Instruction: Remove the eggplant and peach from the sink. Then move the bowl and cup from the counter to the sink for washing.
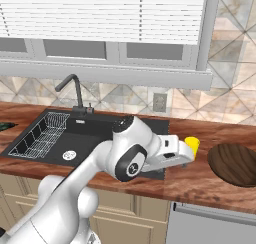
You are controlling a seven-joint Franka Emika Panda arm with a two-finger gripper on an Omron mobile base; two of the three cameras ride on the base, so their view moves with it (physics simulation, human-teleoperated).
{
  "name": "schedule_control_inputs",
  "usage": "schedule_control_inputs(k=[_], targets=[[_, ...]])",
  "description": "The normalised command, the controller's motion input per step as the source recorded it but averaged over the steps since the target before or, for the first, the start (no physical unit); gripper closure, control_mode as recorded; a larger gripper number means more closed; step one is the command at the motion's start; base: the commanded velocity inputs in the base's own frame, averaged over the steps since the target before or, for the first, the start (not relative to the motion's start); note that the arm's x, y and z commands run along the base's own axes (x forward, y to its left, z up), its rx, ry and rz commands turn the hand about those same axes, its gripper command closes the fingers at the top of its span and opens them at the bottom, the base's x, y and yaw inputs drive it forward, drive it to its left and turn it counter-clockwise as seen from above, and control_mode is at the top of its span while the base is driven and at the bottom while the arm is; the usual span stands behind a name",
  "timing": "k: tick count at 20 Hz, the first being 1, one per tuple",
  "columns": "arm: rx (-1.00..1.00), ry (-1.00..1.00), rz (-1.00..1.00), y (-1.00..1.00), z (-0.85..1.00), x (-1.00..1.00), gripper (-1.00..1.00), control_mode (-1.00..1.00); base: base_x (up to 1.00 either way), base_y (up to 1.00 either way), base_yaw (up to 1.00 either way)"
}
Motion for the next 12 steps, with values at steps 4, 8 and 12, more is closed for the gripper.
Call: schedule_control_inputs(k=[4, 8, 12], targets=[[-0.02, -0.01, 0.1, -0.03, -0.01, 0.15, -1.0, -1.0, 0.0, 0.0, 0.0], [-0.03, 0.0, 0.1, -0.07, -0.01, 0.13, -1.0, -1.0, 0.0, 0.0, 0.0], [-0.06, 0.0, 0.05, -0.18, 0.0, 0.03, -1.0, -1.0, 0.0, 0.0, 0.0]])
